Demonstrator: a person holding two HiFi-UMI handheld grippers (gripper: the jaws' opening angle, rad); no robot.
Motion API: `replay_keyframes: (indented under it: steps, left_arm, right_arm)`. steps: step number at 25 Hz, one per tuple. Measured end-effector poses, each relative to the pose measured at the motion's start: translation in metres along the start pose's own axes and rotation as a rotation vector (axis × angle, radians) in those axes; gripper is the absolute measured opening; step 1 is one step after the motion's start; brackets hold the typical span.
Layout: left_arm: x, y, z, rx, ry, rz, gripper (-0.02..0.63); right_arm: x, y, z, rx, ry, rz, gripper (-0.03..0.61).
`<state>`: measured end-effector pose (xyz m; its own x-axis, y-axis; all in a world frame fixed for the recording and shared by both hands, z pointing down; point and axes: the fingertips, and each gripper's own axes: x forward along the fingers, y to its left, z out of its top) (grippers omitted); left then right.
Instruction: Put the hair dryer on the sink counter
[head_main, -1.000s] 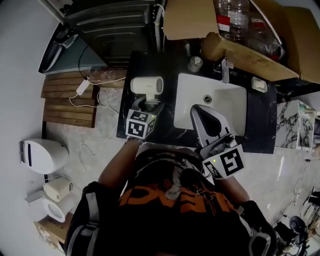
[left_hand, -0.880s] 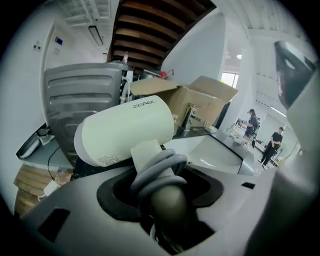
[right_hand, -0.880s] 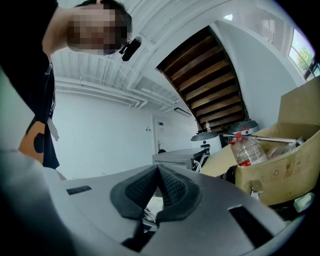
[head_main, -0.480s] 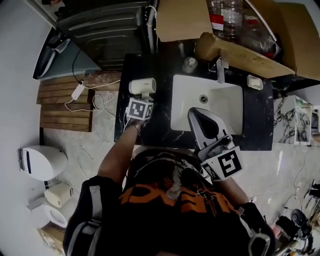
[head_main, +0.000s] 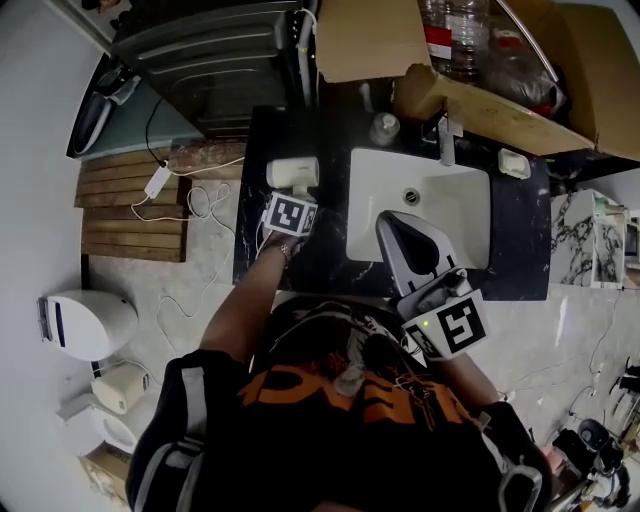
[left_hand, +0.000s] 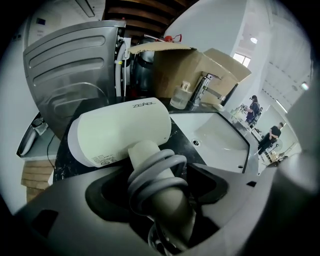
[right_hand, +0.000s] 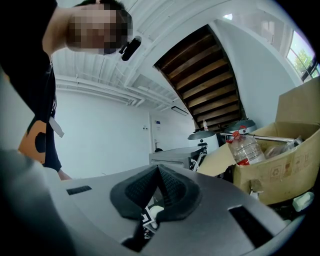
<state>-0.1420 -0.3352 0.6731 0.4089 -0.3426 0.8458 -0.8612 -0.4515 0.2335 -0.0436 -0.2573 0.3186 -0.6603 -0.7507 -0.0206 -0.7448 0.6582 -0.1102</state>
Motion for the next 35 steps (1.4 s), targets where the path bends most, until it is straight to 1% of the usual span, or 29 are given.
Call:
replay_keyframes:
  steps: [1, 3, 9, 12, 14, 17, 20, 22, 25, 27, 29, 31, 33, 35]
  left_arm:
    - [-0.002, 0.0, 0.002, 0.007, -0.005, -0.001, 0.364]
    - [-0.008, -0.003, 0.006, 0.022, -0.027, -0.007, 0.38]
    - [-0.047, -0.006, 0.023, 0.042, -0.142, 0.008, 0.381]
    - [-0.079, -0.011, 0.044, 0.074, -0.247, 0.008, 0.38]
    - [-0.11, -0.019, 0.063, 0.105, -0.36, 0.008, 0.373]
    - [-0.167, -0.033, 0.091, 0.144, -0.584, 0.021, 0.298]
    - [-0.227, -0.048, 0.111, 0.171, -0.797, 0.034, 0.238]
    - [-0.265, -0.058, 0.119, 0.196, -0.914, 0.041, 0.209]
    - [-0.316, -0.077, 0.129, 0.244, -1.076, 0.059, 0.178]
    - [-0.341, -0.087, 0.129, 0.275, -1.159, 0.1, 0.155]
    - [-0.356, -0.094, 0.122, 0.32, -1.193, 0.169, 0.126]
    - [-0.364, -0.1, 0.114, 0.366, -1.199, 0.21, 0.102]
    - [-0.371, -0.107, 0.11, 0.377, -1.211, 0.202, 0.075]
    - [-0.377, -0.112, 0.109, 0.361, -1.217, 0.181, 0.059]
  right_arm:
    - [0.001, 0.0, 0.0, 0.001, 0.0, 0.0, 0.014]
    - [0.003, -0.001, -0.002, 0.003, 0.003, -0.002, 0.014]
    - [0.007, 0.006, -0.006, -0.02, 0.0, 0.026, 0.014]
    - [0.01, 0.01, -0.005, -0.026, -0.003, 0.039, 0.014]
    - [0.013, 0.012, -0.004, -0.03, -0.009, 0.045, 0.014]
    - [0.016, 0.016, -0.002, -0.037, -0.016, 0.05, 0.014]
    - [0.019, 0.02, 0.003, -0.036, -0.019, 0.05, 0.014]
    - [0.019, 0.023, 0.008, -0.035, -0.027, 0.047, 0.014]
    - [0.016, 0.025, 0.008, -0.062, -0.025, 0.059, 0.014]
    - [0.015, 0.026, 0.009, -0.072, -0.03, 0.063, 0.014]
    - [0.015, 0.028, 0.012, -0.073, -0.043, 0.062, 0.014]
    - [0.016, 0.029, 0.015, -0.068, -0.051, 0.061, 0.014]
    - [0.017, 0.031, 0.018, -0.068, -0.057, 0.062, 0.014]
    - [0.016, 0.033, 0.018, -0.076, -0.057, 0.066, 0.014]
